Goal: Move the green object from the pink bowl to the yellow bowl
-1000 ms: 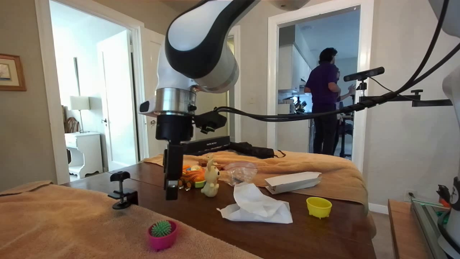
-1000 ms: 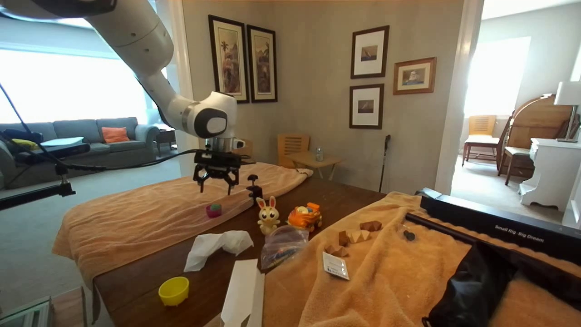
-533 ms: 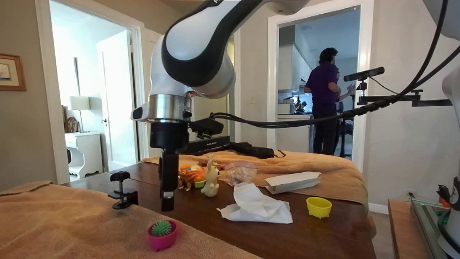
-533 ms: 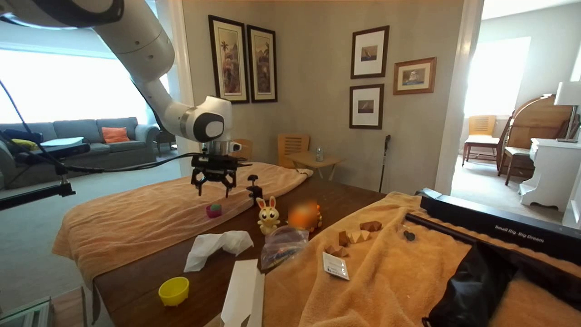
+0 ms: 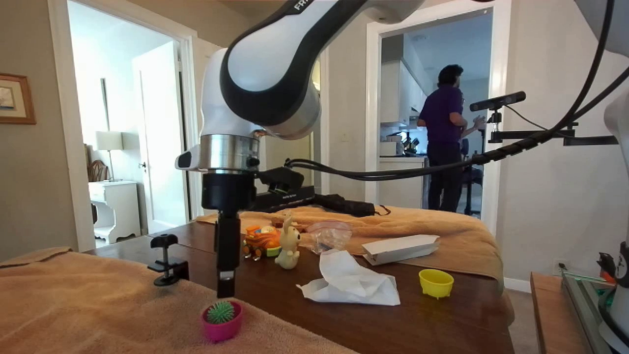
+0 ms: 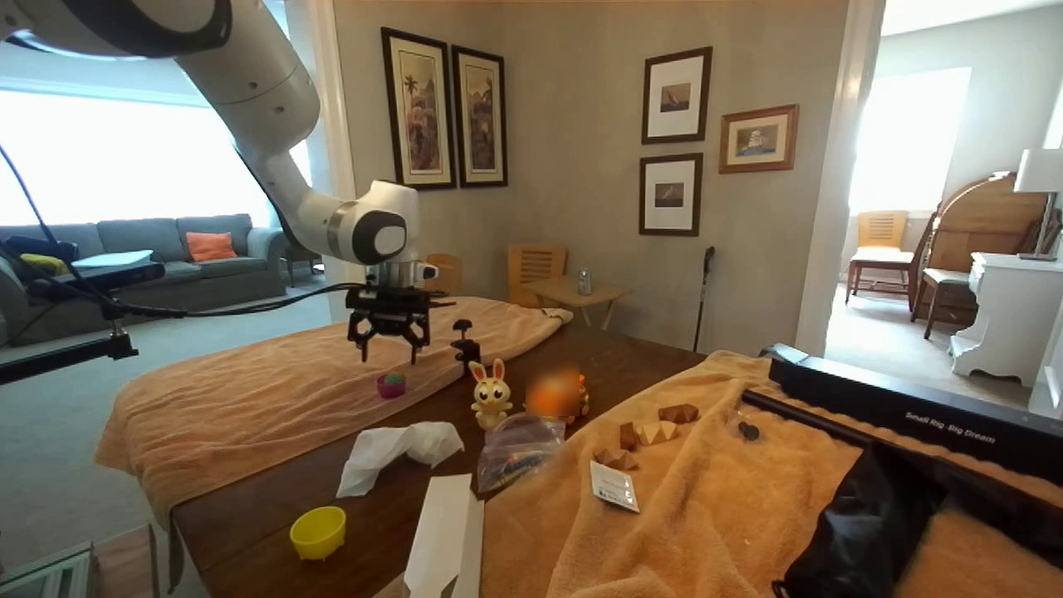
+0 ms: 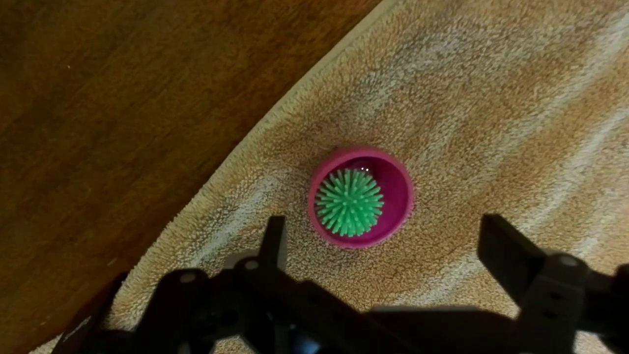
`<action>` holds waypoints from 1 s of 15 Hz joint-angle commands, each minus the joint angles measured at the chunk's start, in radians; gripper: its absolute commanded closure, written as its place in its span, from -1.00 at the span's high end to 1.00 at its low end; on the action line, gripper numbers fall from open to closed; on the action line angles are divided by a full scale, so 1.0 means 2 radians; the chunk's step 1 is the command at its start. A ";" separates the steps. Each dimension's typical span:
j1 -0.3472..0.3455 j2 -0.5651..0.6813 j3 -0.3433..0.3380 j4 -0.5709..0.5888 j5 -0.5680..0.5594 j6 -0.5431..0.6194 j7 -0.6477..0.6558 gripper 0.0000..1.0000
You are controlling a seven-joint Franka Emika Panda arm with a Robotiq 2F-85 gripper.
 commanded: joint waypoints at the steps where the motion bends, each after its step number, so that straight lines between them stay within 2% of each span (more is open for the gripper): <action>1: 0.003 0.016 0.005 0.014 -0.025 0.010 0.029 1.00; 15: 0.012 0.031 -0.006 0.015 -0.065 0.025 0.063 1.00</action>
